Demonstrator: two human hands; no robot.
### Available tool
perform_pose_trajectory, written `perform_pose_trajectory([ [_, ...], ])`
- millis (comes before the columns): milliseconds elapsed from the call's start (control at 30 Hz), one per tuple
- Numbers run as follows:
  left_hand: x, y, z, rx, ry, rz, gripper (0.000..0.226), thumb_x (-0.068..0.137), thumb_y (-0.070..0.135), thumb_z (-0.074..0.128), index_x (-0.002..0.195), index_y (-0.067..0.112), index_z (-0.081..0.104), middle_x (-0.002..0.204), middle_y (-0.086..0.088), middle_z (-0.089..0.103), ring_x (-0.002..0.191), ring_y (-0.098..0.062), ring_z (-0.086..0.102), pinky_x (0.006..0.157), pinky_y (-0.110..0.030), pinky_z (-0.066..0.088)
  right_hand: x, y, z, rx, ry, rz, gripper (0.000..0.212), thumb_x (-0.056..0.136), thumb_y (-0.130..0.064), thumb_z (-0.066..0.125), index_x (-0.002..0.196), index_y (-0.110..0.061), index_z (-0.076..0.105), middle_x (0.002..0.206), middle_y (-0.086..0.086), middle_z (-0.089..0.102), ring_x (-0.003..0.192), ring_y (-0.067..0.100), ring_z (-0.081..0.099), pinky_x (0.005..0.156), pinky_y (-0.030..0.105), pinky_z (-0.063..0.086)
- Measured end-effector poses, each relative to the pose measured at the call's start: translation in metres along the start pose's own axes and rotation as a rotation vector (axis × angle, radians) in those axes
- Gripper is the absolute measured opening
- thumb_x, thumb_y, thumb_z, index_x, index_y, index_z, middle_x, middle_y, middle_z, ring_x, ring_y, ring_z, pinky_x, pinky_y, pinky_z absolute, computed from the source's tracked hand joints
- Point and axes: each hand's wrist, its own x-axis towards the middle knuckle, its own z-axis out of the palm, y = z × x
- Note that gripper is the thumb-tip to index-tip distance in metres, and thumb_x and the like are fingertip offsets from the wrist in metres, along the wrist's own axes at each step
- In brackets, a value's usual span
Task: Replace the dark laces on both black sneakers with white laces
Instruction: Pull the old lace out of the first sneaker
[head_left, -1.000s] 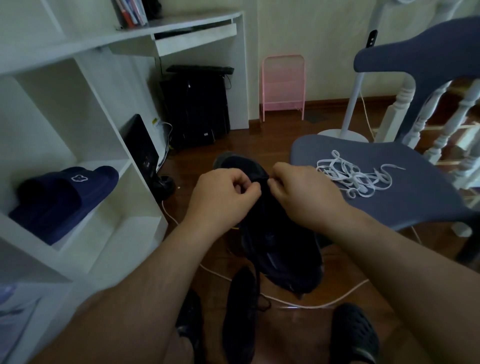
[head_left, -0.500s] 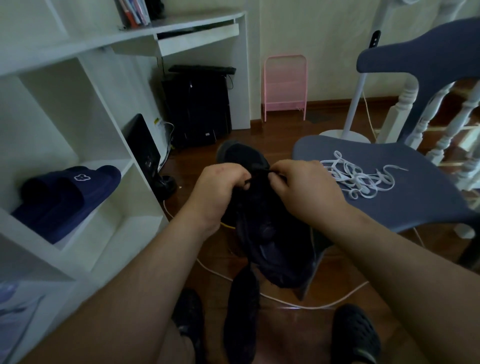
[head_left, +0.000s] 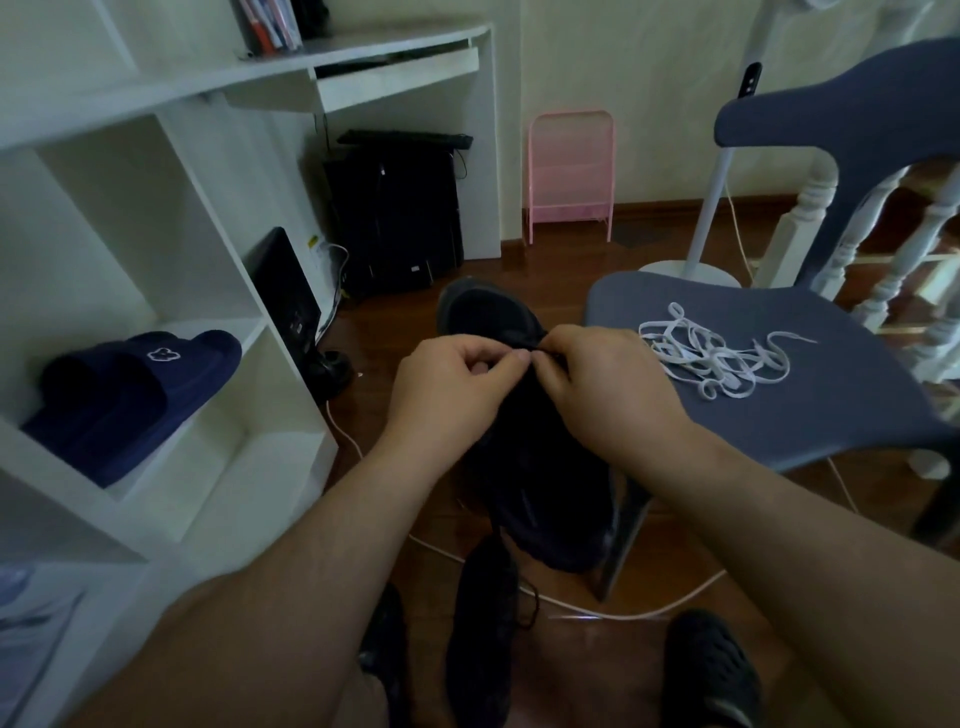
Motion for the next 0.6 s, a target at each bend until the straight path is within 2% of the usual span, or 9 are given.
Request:
perform_pose_trajectory([
  [67, 0.000, 0.000, 0.001, -0.106, -0.004, -0.028, 0.012, 0.094, 0.043, 0.076, 0.089, 0.035, 0.083, 0.063, 0.015, 0.067, 0.069, -0.005, 0.067, 0.069, -0.032, 0.056, 0.000, -0.001, 0.003, 0.012, -0.017, -0.007, 0.028, 0.103, -0.039, 0.051, 0.091, -0.018, 0.066, 0.082, 0.004, 0.067, 0.080, 0.033, 0.062, 0.067, 0.042, 0.048],
  [167, 0.003, 0.008, -0.007, -0.180, -0.088, -0.016, 0.015, 0.091, 0.024, 0.075, 0.077, 0.024, 0.081, 0.071, 0.007, 0.070, 0.075, -0.010, 0.068, 0.079, -0.039, 0.059, 0.005, 0.007, 0.002, 0.044, -0.015, 0.045, 0.026, 0.103, -0.037, 0.052, 0.087, -0.020, 0.063, 0.078, 0.002, 0.062, 0.079, 0.033, 0.061, 0.067, 0.041, 0.048],
  [200, 0.003, 0.011, -0.013, -0.239, -0.154, -0.002, 0.017, 0.085, 0.018, 0.072, 0.068, 0.019, 0.077, 0.071, 0.002, 0.068, 0.075, -0.012, 0.066, 0.080, -0.036, 0.057, 0.007, 0.012, -0.001, 0.059, -0.009, 0.080, 0.026, 0.103, -0.037, 0.052, 0.087, -0.019, 0.064, 0.079, 0.002, 0.064, 0.080, 0.032, 0.062, 0.068, 0.042, 0.049],
  [267, 0.001, 0.015, -0.028, -0.347, -0.377, 0.044, 0.015, 0.066, 0.012, 0.059, 0.053, 0.018, 0.061, 0.066, -0.014, 0.051, 0.067, -0.024, 0.051, 0.067, -0.033, 0.045, 0.010, 0.021, -0.006, 0.086, -0.003, 0.130, 0.028, 0.103, -0.036, 0.052, 0.090, -0.018, 0.068, 0.083, 0.004, 0.068, 0.083, 0.031, 0.063, 0.072, 0.043, 0.051],
  [333, -0.001, 0.014, -0.037, -0.330, -0.501, 0.069, 0.010, 0.059, 0.011, 0.053, 0.051, 0.017, 0.051, 0.065, -0.015, 0.037, 0.063, -0.028, 0.034, 0.064, -0.035, 0.032, 0.010, 0.025, -0.008, 0.097, 0.002, 0.132, 0.028, 0.103, -0.036, 0.053, 0.092, -0.017, 0.070, 0.084, 0.005, 0.069, 0.083, 0.031, 0.063, 0.073, 0.045, 0.052],
  [367, 0.000, 0.010, -0.038, -0.284, -0.490, 0.058, 0.011, 0.063, 0.013, 0.054, 0.053, 0.014, 0.051, 0.064, -0.015, 0.038, 0.063, -0.028, 0.035, 0.066, -0.037, 0.032, 0.009, 0.025, -0.008, 0.094, 0.008, 0.120, 0.028, 0.103, -0.036, 0.053, 0.092, -0.016, 0.070, 0.084, 0.005, 0.070, 0.083, 0.030, 0.063, 0.073, 0.045, 0.052],
  [433, 0.005, 0.001, -0.033, -0.119, -0.353, 0.032, 0.023, 0.080, 0.027, 0.060, 0.063, 0.011, 0.063, 0.069, -0.009, 0.059, 0.068, -0.025, 0.055, 0.074, -0.041, 0.047, 0.007, 0.022, -0.007, 0.078, 0.010, 0.100, 0.027, 0.102, -0.036, 0.054, 0.093, -0.017, 0.070, 0.084, 0.005, 0.070, 0.081, 0.030, 0.064, 0.071, 0.045, 0.053],
  [533, 0.007, -0.005, -0.023, 0.066, -0.088, 0.013, 0.021, 0.096, 0.050, 0.068, 0.092, 0.035, 0.081, 0.092, 0.017, 0.076, 0.093, -0.002, 0.070, 0.089, -0.038, 0.060, 0.004, 0.013, -0.006, 0.052, 0.006, 0.069, 0.023, 0.100, -0.034, 0.054, 0.092, -0.018, 0.070, 0.080, 0.005, 0.069, 0.077, 0.030, 0.063, 0.069, 0.044, 0.053],
  [600, 0.005, -0.004, -0.015, 0.079, -0.051, 0.028, 0.019, 0.097, 0.054, 0.068, 0.096, 0.040, 0.081, 0.094, 0.023, 0.076, 0.097, 0.004, 0.069, 0.088, -0.032, 0.060, 0.003, 0.006, -0.003, 0.044, 0.008, 0.035, 0.023, 0.099, -0.032, 0.055, 0.088, -0.017, 0.068, 0.077, 0.005, 0.067, 0.074, 0.030, 0.062, 0.067, 0.044, 0.052],
])
